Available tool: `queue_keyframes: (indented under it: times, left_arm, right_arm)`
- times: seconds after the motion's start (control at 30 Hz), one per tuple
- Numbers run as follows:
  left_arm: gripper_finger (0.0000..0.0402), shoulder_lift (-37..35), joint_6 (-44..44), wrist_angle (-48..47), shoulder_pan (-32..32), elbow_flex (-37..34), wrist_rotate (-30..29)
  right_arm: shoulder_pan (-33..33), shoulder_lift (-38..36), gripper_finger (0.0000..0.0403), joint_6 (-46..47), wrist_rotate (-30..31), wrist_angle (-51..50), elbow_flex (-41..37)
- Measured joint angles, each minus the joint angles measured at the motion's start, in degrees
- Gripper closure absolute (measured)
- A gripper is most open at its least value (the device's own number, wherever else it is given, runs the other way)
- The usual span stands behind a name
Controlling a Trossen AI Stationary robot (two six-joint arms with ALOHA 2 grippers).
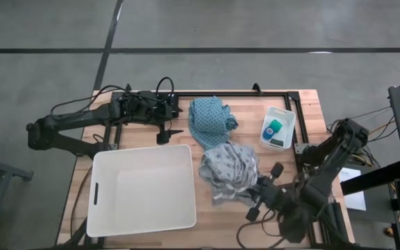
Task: Pick & Place Medicine items
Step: Put the gray patient gown into the big white bin
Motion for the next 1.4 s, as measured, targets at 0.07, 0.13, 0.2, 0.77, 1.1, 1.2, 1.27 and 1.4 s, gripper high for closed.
queue_keyframes:
  times: [0.07,0.13,0.2,0.77,1.1,1.2,1.27,1.4]
  left_arm:
    - [0.0009,0.0,0.0,0.02,0.0,0.0,0.0]
    - [0.0009,0.0,0.01,0.0,0.0,0.0,0.0]
    - [0.0009,0.0,0.0,0.02,-0.01,0.0,0.0]
    - [0.0009,0.0,0.0,0.02,-0.01,0.0,0.0]
    - [0.0009,0.0,0.0,0.01,-0.01,0.0,0.0]
    - [0.0009,0.0,0.0,0.0,-0.02,0.0,0.0]
    - [0.0009,0.0,0.0,0.0,0.0,0.0,0.0]
    - [0.0009,0.0,0.0,0.0,-0.01,0.0,0.0]
  right_arm:
    - [-0.58,-0.58,0.0348,-8.67,-0.38,6.88,0.0]
    - [-1.69,-0.89,0.0348,-17.88,-1.81,13.89,0.02]
    - [-3.07,-0.91,0.0347,-26.59,-4.13,20.83,0.04]
    - [-18.78,-1.35,0.0347,-66.55,-53.84,61.43,0.07]
    - [-29.04,3.38,0.0346,-50.42,-76.27,62.13,0.0]
    - [-30.32,5.55,0.0346,-48.35,-77.17,64.18,0.0]
    - [-31.14,7.13,0.0346,-48.08,-78.57,64.85,0.01]
    - [-32.81,9.83,0.0346,-46.93,-85.35,65.11,0.13]
